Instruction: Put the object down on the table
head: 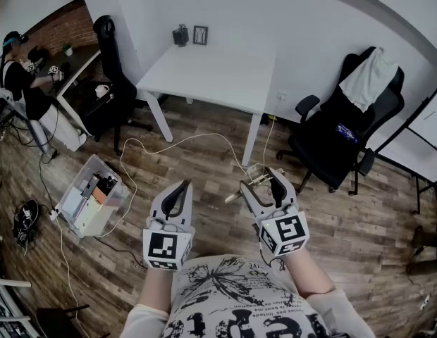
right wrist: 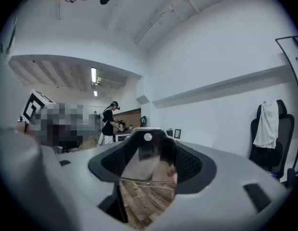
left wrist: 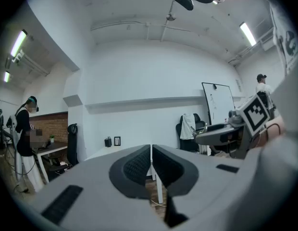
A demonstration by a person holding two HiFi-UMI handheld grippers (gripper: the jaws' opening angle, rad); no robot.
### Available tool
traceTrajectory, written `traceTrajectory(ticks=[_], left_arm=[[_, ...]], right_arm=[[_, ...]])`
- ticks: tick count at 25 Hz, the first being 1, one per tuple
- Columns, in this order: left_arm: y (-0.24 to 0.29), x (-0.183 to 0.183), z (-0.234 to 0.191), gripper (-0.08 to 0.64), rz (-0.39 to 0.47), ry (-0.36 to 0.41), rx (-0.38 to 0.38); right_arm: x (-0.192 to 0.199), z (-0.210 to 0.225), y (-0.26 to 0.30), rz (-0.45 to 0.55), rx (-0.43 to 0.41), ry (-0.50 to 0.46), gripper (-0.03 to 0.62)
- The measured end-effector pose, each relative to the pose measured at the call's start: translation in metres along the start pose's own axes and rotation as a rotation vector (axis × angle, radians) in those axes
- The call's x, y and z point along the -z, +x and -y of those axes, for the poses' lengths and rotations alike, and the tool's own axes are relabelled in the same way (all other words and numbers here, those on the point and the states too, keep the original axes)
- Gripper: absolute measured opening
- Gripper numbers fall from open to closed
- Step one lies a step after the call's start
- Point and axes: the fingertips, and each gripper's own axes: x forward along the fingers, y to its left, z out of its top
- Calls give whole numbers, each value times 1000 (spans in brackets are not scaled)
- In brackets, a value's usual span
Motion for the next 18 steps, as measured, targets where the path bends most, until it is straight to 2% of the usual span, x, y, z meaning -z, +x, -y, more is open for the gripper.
traceTrajectory(ticks=[13,18], left_arm=[[1,5,4,12,-11,9,-7],[0,11,-7,12,-29,1,-25]], right_arm=[[10,5,1,-16,-6,28,279],[14,6,13,-26,-7,54,279]])
